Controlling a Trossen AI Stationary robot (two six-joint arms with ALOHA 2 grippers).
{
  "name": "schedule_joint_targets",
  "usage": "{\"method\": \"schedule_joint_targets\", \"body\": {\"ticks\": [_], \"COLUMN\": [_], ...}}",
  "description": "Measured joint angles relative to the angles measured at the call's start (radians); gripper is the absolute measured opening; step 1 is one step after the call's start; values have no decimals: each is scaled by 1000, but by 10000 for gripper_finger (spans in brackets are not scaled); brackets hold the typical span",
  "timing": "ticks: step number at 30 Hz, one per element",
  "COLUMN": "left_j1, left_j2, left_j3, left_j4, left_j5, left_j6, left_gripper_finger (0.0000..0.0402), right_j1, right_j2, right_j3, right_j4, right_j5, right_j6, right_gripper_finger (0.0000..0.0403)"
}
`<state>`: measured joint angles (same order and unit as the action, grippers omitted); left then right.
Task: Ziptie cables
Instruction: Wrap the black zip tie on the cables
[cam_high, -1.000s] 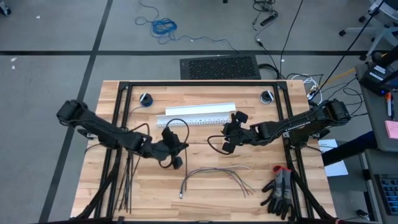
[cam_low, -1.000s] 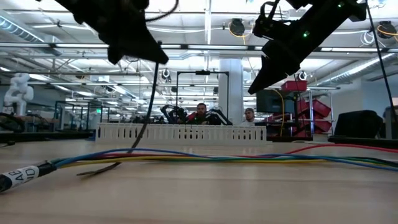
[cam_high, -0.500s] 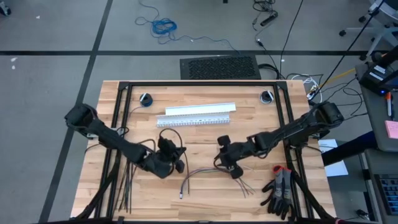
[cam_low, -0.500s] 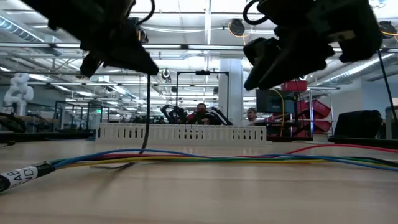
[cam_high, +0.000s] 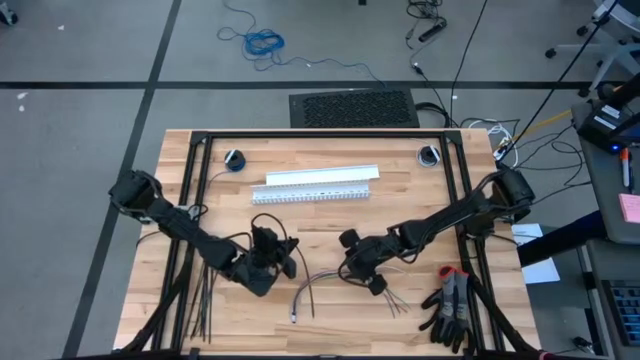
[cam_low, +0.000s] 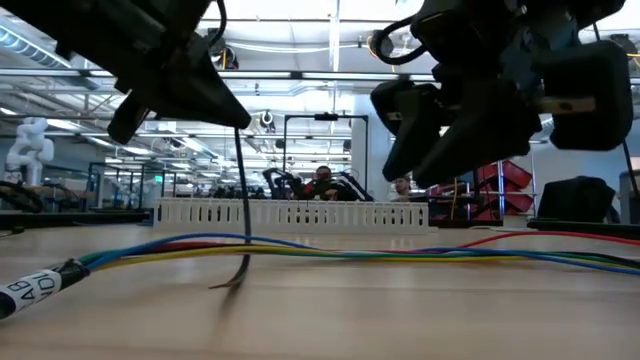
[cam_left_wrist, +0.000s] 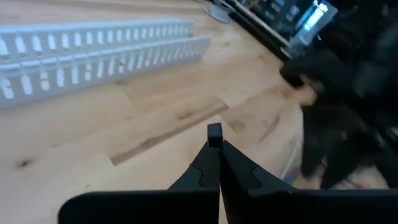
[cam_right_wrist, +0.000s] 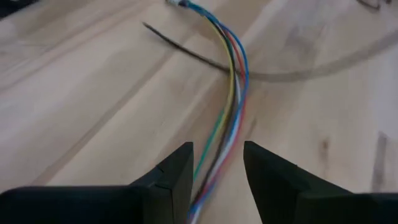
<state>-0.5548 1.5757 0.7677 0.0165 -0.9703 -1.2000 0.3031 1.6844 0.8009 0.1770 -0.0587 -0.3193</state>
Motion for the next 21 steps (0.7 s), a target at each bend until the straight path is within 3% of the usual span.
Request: {"method": "schedule_joint_targets", "body": {"ticks": [11, 18, 21], "left_j1": [-21, -24, -24], "left_j2": [115, 121, 120], "left_j3": [6, 27, 33], "left_j4": [65, 64, 63], "left_j5": [-29, -21, -13], "left_j6": [-128, 22, 39], "left_gripper_finger": [0, 0, 0], "right_j1": [23, 135, 187], "right_j2": [89, 146, 157], "right_j3": [0, -1, -1], "right_j4": [198, 207, 194], "right_j5": [20, 244, 283], "right_j6": [7, -54, -59], "right_gripper_finger": [134, 134, 134]}}
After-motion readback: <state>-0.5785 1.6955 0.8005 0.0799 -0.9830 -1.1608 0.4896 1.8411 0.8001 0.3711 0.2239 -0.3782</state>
